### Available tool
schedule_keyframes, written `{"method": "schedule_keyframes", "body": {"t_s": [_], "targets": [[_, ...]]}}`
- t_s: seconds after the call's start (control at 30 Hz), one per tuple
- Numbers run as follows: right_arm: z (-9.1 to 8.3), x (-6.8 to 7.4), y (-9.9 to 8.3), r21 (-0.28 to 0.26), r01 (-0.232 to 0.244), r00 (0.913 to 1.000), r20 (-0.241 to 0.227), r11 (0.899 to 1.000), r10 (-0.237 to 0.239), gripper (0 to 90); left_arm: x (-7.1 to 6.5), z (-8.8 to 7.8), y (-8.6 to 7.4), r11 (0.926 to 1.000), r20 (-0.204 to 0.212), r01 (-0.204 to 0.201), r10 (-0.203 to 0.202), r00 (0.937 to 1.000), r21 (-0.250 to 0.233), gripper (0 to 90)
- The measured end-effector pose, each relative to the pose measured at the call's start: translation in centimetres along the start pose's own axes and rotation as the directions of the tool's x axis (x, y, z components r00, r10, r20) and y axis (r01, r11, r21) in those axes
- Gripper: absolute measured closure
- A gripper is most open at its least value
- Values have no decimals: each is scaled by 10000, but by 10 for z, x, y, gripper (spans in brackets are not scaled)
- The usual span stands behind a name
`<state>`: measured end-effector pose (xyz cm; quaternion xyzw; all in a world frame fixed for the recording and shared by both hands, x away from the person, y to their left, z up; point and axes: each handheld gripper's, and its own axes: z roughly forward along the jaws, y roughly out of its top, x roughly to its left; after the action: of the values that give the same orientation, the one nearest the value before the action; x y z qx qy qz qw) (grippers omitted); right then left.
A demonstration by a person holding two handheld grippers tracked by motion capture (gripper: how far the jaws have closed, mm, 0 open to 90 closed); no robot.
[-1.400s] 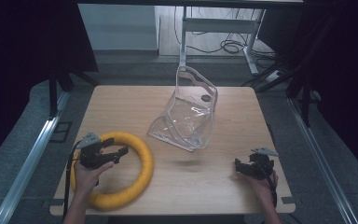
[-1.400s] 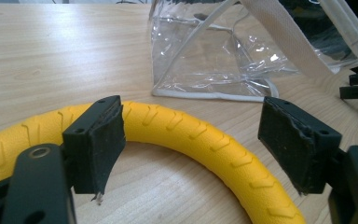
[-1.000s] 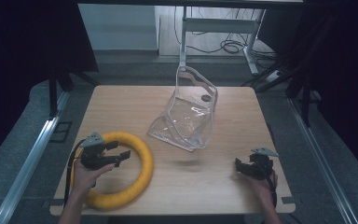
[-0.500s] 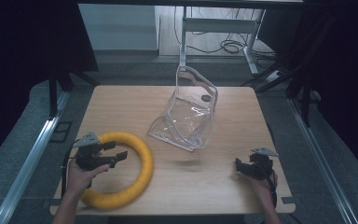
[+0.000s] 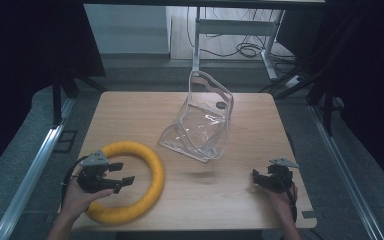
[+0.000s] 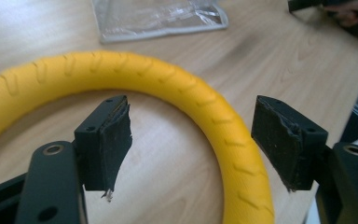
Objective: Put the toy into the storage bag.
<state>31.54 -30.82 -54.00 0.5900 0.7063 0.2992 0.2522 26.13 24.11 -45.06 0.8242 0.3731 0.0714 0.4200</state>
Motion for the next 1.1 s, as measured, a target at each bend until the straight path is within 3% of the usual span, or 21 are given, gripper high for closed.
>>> {"method": "schedule_keyframes", "body": {"t_s": [0.23, 0.5, 0.67, 0.7, 0.83, 0.93, 1.1], "targets": [[0, 0, 0, -4, -11, 10000, 12, 10000, 11, 138, -7, -1, -8, 9972, 274, -143, 123, 9995, 736, 304], [0, 0, 0, -11, -21, 10000, 22, 10000, 21, 141, -21, 4, -15, 9814, 652, -618, 506, 9966, 1820, 304], [0, 0, 0, -12, -23, 10000, 24, 10000, 24, 141, -32, 14, -30, 9583, 1101, -899, 619, 9920, 2711, 299], [0, 0, 0, -12, -23, 10000, 24, 10000, 24, 141, -32, 14, -30, 9583, 1101, -899, 619, 9920, 2711, 298], [0, 0, 0, -14, -6, 10000, 24, 10000, 6, 141, -39, 23, -34, 9367, 1243, -1277, 914, 9880, 3260, 299], [0, 0, 0, -13, -21, 10000, 26, 10000, 21, 141, -41, 25, -33, 9301, 1270, -1334, 949, 9874, 3423, 302], [0, 0, 0, -13, -11, 10000, 25, 10000, 11, 141, -46, 34, -34, 9007, 1242, -1595, 1188, 9851, 4041, 303]]}}
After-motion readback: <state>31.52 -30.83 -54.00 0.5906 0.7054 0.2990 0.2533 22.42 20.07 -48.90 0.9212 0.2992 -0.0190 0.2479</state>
